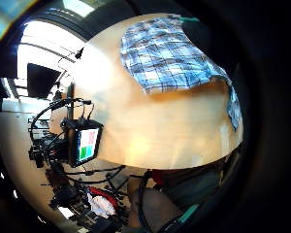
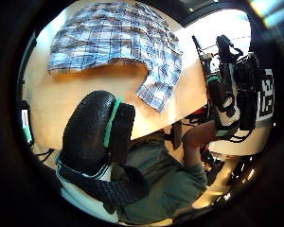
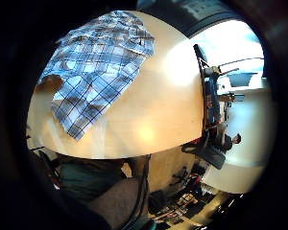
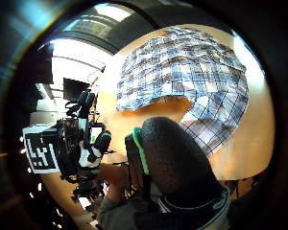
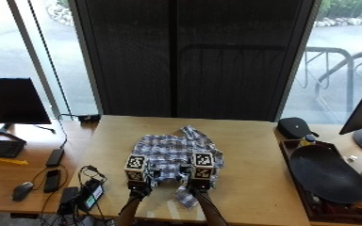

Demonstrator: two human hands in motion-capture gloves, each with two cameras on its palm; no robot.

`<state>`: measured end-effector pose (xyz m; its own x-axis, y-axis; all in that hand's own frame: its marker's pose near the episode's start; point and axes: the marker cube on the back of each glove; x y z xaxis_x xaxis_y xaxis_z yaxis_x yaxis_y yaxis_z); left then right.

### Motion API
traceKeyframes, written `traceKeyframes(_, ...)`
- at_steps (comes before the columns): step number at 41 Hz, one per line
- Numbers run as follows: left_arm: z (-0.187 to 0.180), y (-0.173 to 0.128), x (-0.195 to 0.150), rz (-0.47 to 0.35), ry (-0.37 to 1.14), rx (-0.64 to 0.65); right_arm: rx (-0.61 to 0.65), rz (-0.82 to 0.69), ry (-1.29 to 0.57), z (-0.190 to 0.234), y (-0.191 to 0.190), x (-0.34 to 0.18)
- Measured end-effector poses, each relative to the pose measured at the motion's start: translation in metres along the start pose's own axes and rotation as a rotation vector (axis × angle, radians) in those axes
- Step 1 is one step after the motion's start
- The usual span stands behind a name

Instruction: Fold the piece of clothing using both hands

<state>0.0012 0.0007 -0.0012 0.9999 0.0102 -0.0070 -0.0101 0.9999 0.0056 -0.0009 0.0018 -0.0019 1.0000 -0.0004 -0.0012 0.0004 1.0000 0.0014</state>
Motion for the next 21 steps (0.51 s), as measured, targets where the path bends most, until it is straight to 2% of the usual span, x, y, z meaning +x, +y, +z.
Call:
traceKeyframes(8,-0.005,0.000,0.002,0.004,-0.014,0.033,0.064,0.004,0.013,-0.015,0.007,-0.001)
traceKeyframes(21,-0.028,0.010,0.009,-0.011,-0.027,0.027,0.056,-0.001,-0.008,-0.016,0.004,0.000)
